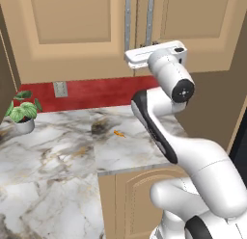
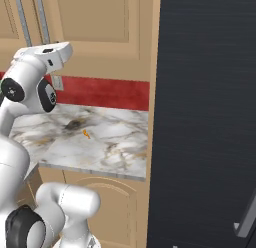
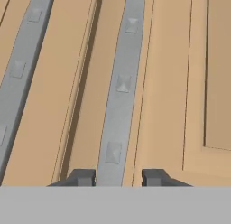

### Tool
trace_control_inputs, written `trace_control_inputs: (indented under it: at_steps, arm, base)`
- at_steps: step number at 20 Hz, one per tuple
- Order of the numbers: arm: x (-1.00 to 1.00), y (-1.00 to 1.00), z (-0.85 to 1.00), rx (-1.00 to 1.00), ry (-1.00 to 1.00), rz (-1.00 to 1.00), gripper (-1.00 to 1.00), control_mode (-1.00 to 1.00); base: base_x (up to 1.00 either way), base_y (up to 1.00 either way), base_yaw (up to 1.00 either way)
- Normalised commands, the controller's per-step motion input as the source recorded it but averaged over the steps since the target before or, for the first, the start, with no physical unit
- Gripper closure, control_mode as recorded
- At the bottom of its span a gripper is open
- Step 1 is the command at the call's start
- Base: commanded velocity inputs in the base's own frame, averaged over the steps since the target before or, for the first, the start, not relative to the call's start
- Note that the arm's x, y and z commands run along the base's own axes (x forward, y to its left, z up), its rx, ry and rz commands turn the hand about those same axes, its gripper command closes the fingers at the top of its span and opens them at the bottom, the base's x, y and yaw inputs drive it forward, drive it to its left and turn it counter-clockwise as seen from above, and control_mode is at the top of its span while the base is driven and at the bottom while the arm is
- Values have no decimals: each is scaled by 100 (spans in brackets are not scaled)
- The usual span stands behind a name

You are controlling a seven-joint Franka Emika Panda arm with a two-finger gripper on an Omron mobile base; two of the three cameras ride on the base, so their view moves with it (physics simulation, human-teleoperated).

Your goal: Retrieve the pan from the cabinet, then place the raw meat into the pan to avoid contamination.

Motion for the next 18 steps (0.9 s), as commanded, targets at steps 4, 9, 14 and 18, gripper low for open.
trace_control_inputs:
  at_steps: [4,9,14,18]
  arm:
    - [0,56,-13,-2,0,-6,100,-100]
    - [3,44,-8,-2,5,-1,100,-100]
    - [9,0,0,0,4,0,100,-100]
    - [-2,0,0,0,9,1,100,-100]
  base:
    - [0,0,0]
    - [0,0,0]
    - [0,0,0]
    - [0,0,0]
